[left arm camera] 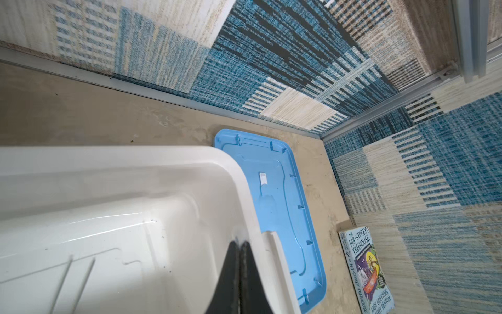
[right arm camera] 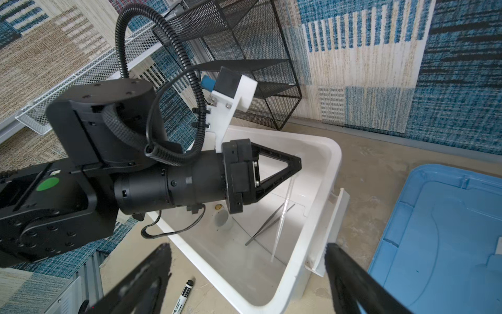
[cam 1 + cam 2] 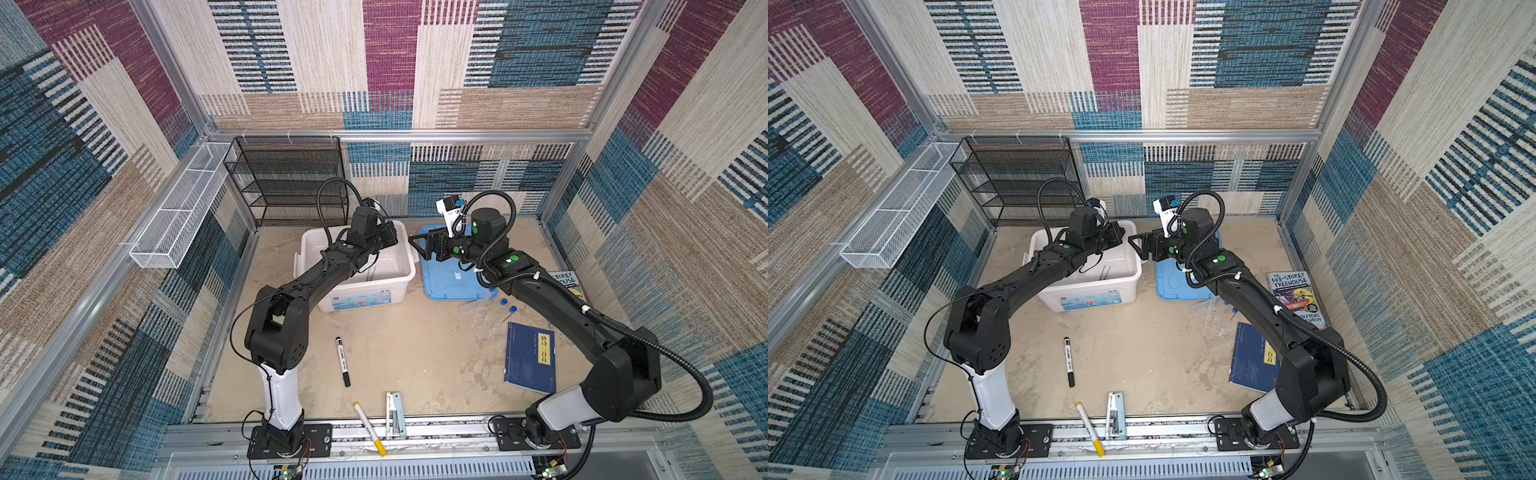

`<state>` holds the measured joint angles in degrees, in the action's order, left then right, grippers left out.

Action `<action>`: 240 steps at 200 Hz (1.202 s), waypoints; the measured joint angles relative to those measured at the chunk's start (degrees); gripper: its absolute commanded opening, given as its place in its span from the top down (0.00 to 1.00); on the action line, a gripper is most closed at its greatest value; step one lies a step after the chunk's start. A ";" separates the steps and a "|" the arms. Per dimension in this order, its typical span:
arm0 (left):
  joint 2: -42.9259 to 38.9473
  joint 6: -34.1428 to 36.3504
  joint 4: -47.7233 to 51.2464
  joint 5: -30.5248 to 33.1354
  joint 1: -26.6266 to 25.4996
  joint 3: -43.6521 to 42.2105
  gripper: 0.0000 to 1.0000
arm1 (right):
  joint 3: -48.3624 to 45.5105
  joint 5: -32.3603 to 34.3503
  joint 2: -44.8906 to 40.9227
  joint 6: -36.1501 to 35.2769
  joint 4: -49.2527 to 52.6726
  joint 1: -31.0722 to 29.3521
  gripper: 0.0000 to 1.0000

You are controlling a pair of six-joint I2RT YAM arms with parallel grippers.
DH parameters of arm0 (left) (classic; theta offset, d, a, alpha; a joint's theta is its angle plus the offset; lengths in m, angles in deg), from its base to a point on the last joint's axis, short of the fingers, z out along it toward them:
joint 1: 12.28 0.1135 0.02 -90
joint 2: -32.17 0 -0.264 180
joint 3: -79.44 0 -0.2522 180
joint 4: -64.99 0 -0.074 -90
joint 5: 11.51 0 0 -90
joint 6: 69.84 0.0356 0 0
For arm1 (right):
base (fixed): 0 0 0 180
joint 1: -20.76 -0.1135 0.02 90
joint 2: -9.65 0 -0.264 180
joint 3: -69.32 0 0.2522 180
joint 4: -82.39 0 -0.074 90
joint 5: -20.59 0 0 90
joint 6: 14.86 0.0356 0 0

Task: Organize the chemistry lab equipment
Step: 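Lower the held pipette down into the white bin with the left gripper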

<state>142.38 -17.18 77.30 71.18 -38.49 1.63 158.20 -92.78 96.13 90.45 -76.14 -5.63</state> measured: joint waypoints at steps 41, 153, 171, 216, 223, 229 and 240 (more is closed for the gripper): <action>2.64 -0.96 -3.04 1.22 0.07 -1.86 0.96 | -0.74 0.02 1.29 0.00 -0.11 0.00 0.10; 7.02 -3.41 -9.46 1.14 -0.15 -5.49 0.94 | -1.62 10.03 3.74 -0.35 0.74 0.02 0.13; 7.65 -3.61 -10.43 1.14 -0.13 -6.78 0.94 | -2.40 10.49 3.45 -0.33 0.50 0.00 0.13; 9.60 -3.63 -10.80 1.16 -0.09 -6.36 0.89 | -3.06 11.43 3.21 -0.15 0.46 0.00 0.13; 9.92 -3.63 -10.73 1.16 -0.09 -6.14 0.88 | -3.06 11.45 3.30 -0.15 0.48 0.00 0.13; 10.32 -3.63 -10.73 1.16 -0.09 -5.90 0.88 | -3.06 11.47 3.41 -0.15 0.48 0.00 0.13; 10.91 -3.63 -10.73 1.14 -0.09 -5.68 0.88 | -3.32 11.47 3.41 -0.15 0.26 0.00 0.13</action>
<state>153.29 -20.81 66.56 72.32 -38.58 -4.06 154.87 -81.31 99.54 90.30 -75.88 -5.63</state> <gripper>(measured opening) 0.118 0.872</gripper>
